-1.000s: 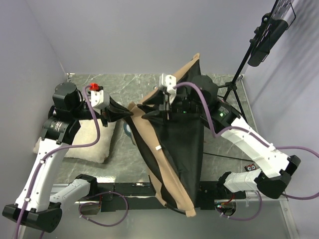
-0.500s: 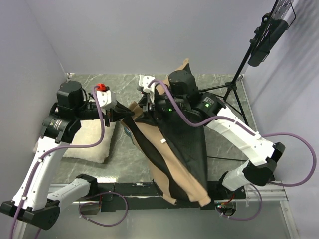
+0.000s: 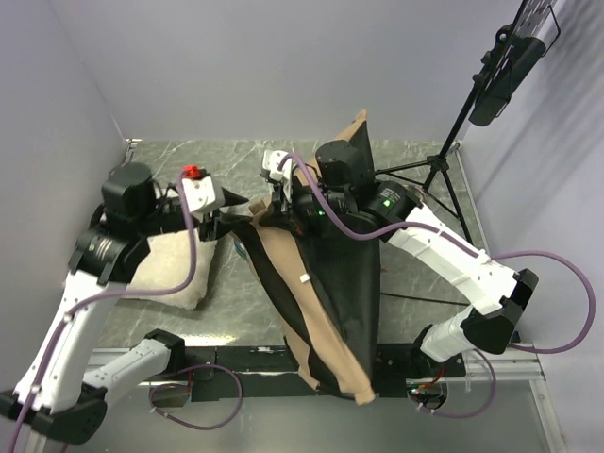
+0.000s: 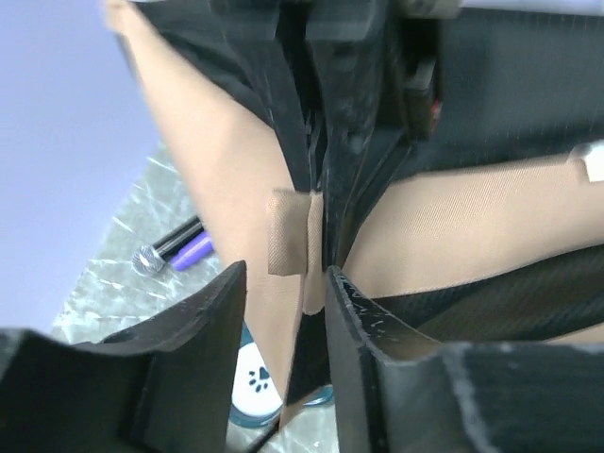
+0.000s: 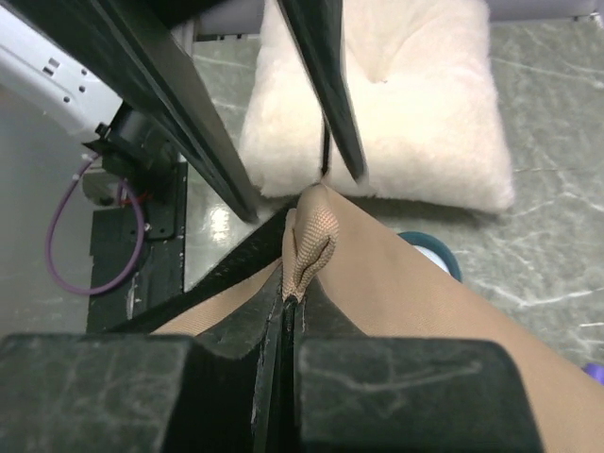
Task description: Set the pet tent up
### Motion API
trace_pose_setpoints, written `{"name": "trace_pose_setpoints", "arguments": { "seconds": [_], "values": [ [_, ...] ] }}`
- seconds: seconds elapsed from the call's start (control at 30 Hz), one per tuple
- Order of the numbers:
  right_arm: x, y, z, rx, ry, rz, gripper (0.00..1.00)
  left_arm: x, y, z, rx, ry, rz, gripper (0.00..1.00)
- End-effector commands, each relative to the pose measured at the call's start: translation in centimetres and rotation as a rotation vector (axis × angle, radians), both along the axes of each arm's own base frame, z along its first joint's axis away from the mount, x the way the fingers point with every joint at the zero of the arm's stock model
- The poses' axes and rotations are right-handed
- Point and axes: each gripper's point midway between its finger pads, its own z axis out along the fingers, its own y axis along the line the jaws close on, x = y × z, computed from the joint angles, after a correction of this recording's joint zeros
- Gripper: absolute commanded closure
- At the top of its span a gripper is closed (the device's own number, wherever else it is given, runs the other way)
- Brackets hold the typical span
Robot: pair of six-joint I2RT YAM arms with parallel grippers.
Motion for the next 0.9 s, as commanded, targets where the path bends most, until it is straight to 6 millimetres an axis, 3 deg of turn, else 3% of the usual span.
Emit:
{"name": "trace_pose_setpoints", "arguments": {
  "seconds": [0.0, 0.17, 0.4, 0.87],
  "values": [
    [-1.2, -0.6, 4.1, 0.138, -0.073, 0.054, 1.0, -1.4, 0.8, 4.1, -0.147, -0.1, 0.06, 0.6],
    [-1.7, -0.6, 4.2, 0.148, -0.064, 0.085, 1.0, -0.7, 0.8, 6.1, -0.211, -0.113, 0.096, 0.74],
    [-2.5, -0.7, 4.6, 0.174, -0.09, 0.125, 1.0, 3.0, 0.3, 4.5, -0.157, -0.039, 0.171, 0.81],
    [-1.8, 0.0, 4.3, 0.175, -0.013, 0.082, 1.0, 2.3, -1.6, 2.6, -0.091, -0.031, 0.135, 0.88]
  ]
}}
